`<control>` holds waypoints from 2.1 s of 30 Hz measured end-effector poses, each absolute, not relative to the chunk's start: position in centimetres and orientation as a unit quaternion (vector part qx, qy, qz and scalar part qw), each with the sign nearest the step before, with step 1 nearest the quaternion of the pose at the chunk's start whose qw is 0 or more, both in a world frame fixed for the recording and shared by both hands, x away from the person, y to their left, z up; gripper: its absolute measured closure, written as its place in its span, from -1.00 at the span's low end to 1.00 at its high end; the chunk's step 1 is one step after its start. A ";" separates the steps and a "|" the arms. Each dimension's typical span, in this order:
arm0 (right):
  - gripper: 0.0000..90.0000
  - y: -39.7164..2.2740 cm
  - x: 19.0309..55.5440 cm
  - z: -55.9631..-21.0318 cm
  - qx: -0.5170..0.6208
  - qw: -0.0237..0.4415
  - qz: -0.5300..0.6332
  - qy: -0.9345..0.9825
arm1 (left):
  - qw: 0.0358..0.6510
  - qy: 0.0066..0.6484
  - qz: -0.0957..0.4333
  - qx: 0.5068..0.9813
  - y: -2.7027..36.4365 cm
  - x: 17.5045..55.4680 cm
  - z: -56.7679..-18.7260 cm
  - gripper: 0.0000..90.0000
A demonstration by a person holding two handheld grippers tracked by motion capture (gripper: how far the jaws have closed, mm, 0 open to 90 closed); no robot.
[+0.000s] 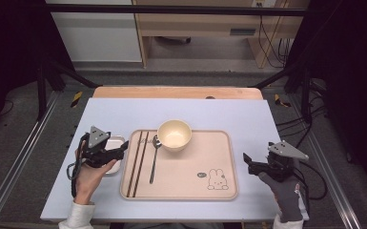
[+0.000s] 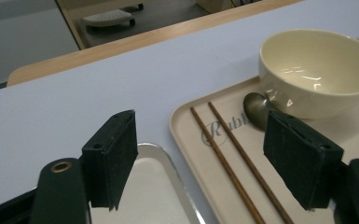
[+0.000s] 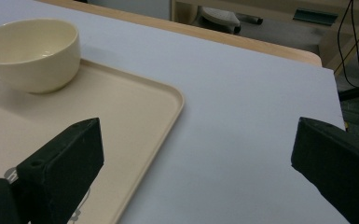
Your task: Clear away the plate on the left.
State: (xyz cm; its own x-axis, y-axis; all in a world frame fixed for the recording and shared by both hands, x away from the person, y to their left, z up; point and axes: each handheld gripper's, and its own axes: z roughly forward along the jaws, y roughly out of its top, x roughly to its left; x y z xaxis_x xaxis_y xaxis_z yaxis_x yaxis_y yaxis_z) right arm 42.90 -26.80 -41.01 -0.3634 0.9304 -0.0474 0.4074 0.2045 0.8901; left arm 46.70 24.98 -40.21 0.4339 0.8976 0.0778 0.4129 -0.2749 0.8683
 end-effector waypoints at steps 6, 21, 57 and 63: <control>-0.94 -26.6 43.0 -41.2 0.467 0.310 0.420 0.714 | 0.405 0.459 0.308 0.728 27.1 46.5 -40.2 -0.46; -0.94 -26.5 43.0 -41.2 0.466 0.309 0.420 0.715 | 0.375 0.519 0.314 0.701 31.9 47.1 -42.0 -0.48; -0.94 -26.0 43.1 -41.4 0.465 0.307 0.410 0.722 | 0.293 0.581 0.290 0.702 36.8 49.0 -46.7 0.15; -0.94 -26.0 43.1 -41.4 0.465 0.308 0.411 0.721 | 0.288 0.587 0.277 0.704 37.0 49.1 -47.0 0.34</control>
